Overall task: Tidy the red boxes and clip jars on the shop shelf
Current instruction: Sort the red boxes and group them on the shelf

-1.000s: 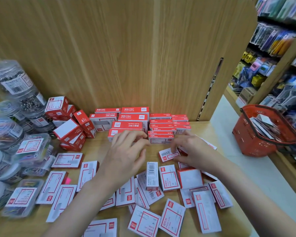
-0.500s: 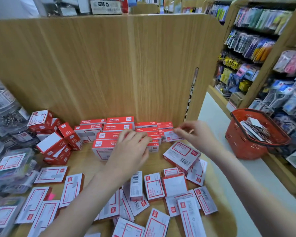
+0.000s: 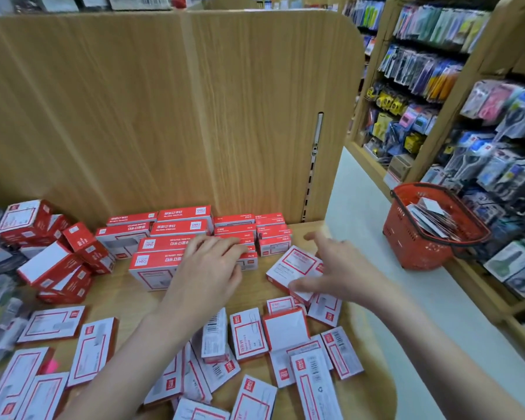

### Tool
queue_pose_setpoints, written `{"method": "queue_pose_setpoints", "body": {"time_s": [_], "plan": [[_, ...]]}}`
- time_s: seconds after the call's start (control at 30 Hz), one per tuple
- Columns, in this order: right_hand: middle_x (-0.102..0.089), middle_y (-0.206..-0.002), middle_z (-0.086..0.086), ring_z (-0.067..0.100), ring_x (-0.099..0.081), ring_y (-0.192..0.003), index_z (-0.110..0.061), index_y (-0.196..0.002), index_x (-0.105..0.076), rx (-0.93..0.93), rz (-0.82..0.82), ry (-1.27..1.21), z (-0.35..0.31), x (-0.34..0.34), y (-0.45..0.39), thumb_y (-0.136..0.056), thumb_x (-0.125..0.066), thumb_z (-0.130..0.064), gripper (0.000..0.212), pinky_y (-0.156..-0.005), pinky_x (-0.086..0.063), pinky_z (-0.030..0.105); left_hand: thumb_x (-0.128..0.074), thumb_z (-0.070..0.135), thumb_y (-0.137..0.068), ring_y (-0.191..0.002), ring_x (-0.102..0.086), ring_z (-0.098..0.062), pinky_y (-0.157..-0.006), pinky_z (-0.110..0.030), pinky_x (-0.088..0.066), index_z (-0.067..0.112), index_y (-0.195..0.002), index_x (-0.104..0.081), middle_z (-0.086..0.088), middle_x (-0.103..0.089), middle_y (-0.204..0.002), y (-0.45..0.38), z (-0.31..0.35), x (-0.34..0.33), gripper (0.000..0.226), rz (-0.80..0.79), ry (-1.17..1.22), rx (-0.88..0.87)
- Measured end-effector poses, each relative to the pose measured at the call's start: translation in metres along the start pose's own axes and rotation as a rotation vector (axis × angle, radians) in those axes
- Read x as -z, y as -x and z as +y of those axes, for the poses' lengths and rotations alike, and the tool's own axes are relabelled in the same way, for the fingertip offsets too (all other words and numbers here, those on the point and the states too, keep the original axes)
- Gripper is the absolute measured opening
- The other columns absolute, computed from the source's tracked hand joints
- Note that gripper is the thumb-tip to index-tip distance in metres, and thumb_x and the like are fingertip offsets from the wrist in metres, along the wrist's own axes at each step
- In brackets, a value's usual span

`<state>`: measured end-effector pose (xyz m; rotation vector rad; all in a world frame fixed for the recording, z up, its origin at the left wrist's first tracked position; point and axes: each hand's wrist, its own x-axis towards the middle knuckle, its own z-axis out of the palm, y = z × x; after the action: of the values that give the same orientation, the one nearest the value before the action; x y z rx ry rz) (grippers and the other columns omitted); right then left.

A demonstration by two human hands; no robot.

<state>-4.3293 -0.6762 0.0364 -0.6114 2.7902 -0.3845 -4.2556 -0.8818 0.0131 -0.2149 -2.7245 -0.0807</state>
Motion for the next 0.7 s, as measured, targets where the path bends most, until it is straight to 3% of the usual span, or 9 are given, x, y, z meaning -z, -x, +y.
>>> {"method": "queue_pose_setpoints", "body": {"time_s": [0.1, 0.2, 0.23, 0.3, 0.37, 0.43, 0.57, 0.63, 0.7], "plan": [[-0.050, -0.121, 0.002, 0.021, -0.046, -0.110, -0.030, -0.127, -0.031, 0.047, 0.074, -0.124, -0.006, -0.006, 0.003, -0.065, -0.074, -0.051, 0.078, -0.089, -0.037, 0.034, -0.056, 0.017, -0.072, -0.088, -0.066, -0.022, -0.091, -0.033, -0.028, 0.013, -0.095, -0.069, -0.001, -0.070, -0.096, 0.000, 0.000, -0.001, 0.026, -0.004, 0.004, 0.007], [-0.050, -0.095, -0.006, 0.004, -0.056, -0.074, -0.030, -0.117, -0.037, 0.049, 0.157, -0.408, -0.011, -0.002, 0.008, -0.070, -0.077, -0.024, 0.062, -0.057, -0.044, 0.013, -0.060, 0.017, -0.075, -0.092, -0.065, -0.022, -0.094, -0.034, -0.035, 0.014, -0.099, -0.068, 0.000, -0.069, -0.099, -0.001, -0.001, -0.001, 0.026, -0.009, 0.050, 0.009], [-0.053, -0.087, -0.007, 0.003, -0.057, -0.067, -0.028, -0.113, -0.040, 0.037, 0.187, -0.511, -0.011, 0.001, 0.010, -0.071, -0.076, -0.017, 0.057, -0.051, -0.044, 0.013, -0.055, 0.022, -0.079, -0.098, -0.063, -0.021, -0.096, -0.033, -0.034, 0.014, -0.106, -0.066, 0.000, -0.068, -0.104, 0.000, 0.000, 0.002, 0.030, -0.006, 0.095, 0.011], [-0.063, -0.080, -0.003, 0.011, -0.062, -0.068, -0.023, -0.106, -0.045, 0.034, 0.262, -0.755, -0.010, 0.009, 0.014, -0.071, -0.076, -0.009, 0.049, -0.055, -0.049, 0.023, -0.044, 0.033, -0.084, -0.112, -0.053, -0.012, -0.100, -0.026, -0.028, 0.018, -0.126, -0.053, 0.005, -0.060, -0.120, 0.001, 0.003, 0.012, 0.045, 0.008, 0.260, 0.002], [-0.069, -0.081, 0.003, 0.012, -0.064, -0.069, -0.022, -0.100, -0.049, 0.117, 0.321, -0.894, -0.015, 0.017, 0.020, -0.069, -0.077, -0.006, 0.045, -0.060, -0.049, 0.024, -0.053, 0.035, -0.084, -0.120, -0.042, 0.001, -0.101, -0.016, -0.028, 0.027, -0.138, -0.037, 0.014, -0.048, -0.131, 0.002, 0.008, 0.023, 0.056, 0.009, 0.530, 0.008], [-0.071, -0.080, 0.005, 0.009, -0.065, -0.069, -0.021, -0.096, -0.053, 0.274, 0.313, -0.939, -0.028, 0.020, 0.024, -0.067, -0.079, -0.005, 0.042, -0.061, -0.050, 0.023, -0.062, 0.030, -0.080, -0.114, -0.046, 0.009, -0.096, -0.010, -0.034, 0.028, -0.134, -0.041, 0.016, -0.051, -0.128, 0.004, 0.012, 0.030, 0.058, 0.027, 0.730, 0.022], [-0.072, -0.083, 0.002, 0.010, -0.067, -0.078, -0.024, -0.092, -0.057, 0.483, 0.253, -0.943, -0.061, 0.024, 0.024, -0.066, -0.080, -0.008, 0.038, -0.066, -0.050, 0.021, -0.066, 0.034, -0.076, -0.083, -0.057, 0.010, -0.073, -0.011, -0.043, 0.016, -0.105, -0.065, 0.014, -0.065, -0.097, 0.013, -0.002, 0.040, 0.034, 0.172, 0.783, 0.136], [-0.070, -0.086, -0.006, 0.005, -0.063, -0.080, -0.031, -0.091, -0.057, 0.554, 0.264, -0.788, -0.077, 0.026, 0.020, -0.067, -0.080, -0.015, 0.037, -0.066, -0.042, 0.013, -0.061, 0.038, -0.077, -0.083, -0.057, 0.007, -0.073, -0.014, -0.044, 0.019, -0.102, -0.065, 0.017, -0.062, -0.095, 0.026, -0.014, 0.049, 0.032, 0.245, 0.730, 0.154], [-0.064, -0.089, -0.017, 0.006, -0.060, -0.081, -0.039, -0.088, -0.053, 0.630, 0.272, -0.615, -0.097, 0.027, 0.015, -0.066, -0.076, -0.021, 0.036, -0.065, -0.042, 0.014, -0.058, 0.036, -0.079, -0.086, -0.055, 0.007, -0.076, -0.012, -0.042, 0.026, -0.105, -0.062, 0.022, -0.059, -0.098, 0.040, -0.027, 0.061, 0.028, 0.328, 0.686, 0.190]]}}
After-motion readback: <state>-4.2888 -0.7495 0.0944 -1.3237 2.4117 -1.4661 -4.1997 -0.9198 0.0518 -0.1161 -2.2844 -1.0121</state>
